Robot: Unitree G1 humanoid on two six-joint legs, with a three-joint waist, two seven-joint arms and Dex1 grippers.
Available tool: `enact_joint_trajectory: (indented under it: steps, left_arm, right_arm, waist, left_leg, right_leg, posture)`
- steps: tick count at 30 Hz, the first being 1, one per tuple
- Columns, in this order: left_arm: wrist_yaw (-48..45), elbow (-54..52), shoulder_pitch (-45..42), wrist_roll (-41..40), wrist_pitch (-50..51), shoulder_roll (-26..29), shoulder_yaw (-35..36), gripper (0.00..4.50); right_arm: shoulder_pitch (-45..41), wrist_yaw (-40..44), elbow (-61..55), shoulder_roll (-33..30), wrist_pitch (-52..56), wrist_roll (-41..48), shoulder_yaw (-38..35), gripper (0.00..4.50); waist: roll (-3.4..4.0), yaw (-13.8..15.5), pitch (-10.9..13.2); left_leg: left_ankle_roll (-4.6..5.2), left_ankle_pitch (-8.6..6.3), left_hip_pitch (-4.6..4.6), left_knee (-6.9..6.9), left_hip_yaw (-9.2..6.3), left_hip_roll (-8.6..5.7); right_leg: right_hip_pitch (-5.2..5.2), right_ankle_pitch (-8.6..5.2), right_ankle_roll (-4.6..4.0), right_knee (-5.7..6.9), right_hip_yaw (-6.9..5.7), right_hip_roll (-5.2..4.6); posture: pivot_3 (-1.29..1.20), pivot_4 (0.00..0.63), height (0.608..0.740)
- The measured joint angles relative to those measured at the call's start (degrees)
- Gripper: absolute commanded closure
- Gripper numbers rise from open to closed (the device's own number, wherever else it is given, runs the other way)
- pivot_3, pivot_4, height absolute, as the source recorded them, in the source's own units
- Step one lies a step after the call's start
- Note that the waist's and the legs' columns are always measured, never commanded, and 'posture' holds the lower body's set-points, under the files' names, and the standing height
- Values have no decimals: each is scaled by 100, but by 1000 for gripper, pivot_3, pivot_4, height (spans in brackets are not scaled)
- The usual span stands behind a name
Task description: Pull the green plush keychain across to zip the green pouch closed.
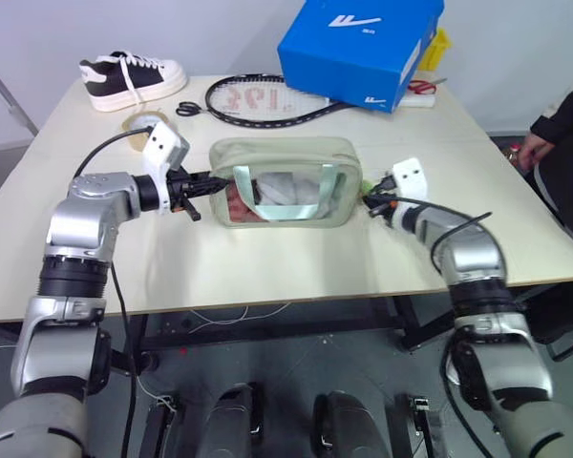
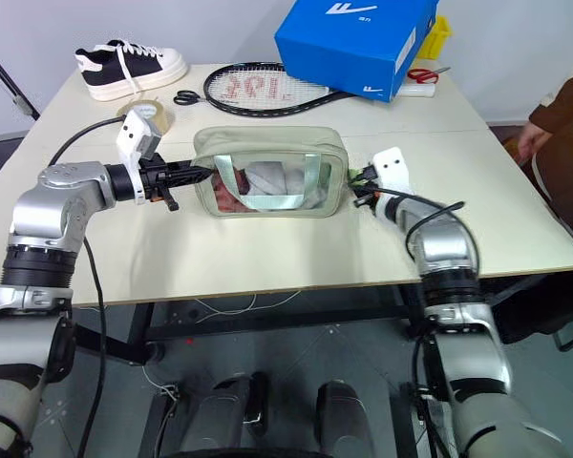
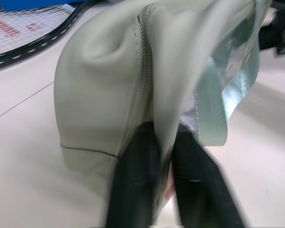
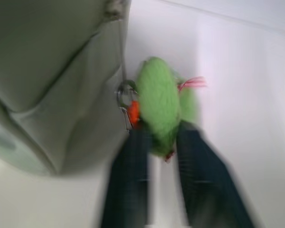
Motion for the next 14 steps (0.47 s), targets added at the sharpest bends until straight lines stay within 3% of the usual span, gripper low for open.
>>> enact_joint_trajectory:
  steps: [4, 5, 9, 14]
  left_arm:
    - [-408, 2, -12, -132, 137, 342, 39, 355]
    - [-492, 3, -15, -168, 154, 393, 39, 103]
    - [-1086, 2, -27, -431, 424, 837, 48, 103]
    - [-1269, 227, -501, -411, 487, 1367, 95, 103]
  right_arm:
    - [-169, 1017, -990, -1105, 582, 324, -24, 0]
    - [-251, 1205, -1184, -1227, 724, 436, -28, 0]
    - [-617, 1922, -2106, -1644, 1581, 1145, -33, 0]
    - [-787, 2185, -2946, -1847, 2415, 1795, -61, 0]
  waist:
    - [1, -44, 1]
    - [2, -59, 1]
    - [2, -50, 1]
    - [1, 28, 1]
  left_leg:
    - [4, -3, 5, -6, 2, 4]
    - [6, -4, 6, -7, 3, 5]
    - [6, -5, 3, -6, 4, 9]
    - [13, -12, -3, 0, -3, 2]
  right_leg:
    - [-4, 0, 0, 0, 1, 0]
    - [-4, 0, 0, -1, 2, 1]
    - [-10, -1, -1, 0, 2, 2]
    - [-6, -1, -3, -7, -6, -14]
  posture:
    - [0, 150, 740]
    - [0, 150, 740]
    - [0, 150, 740]
    - [0, 150, 740]
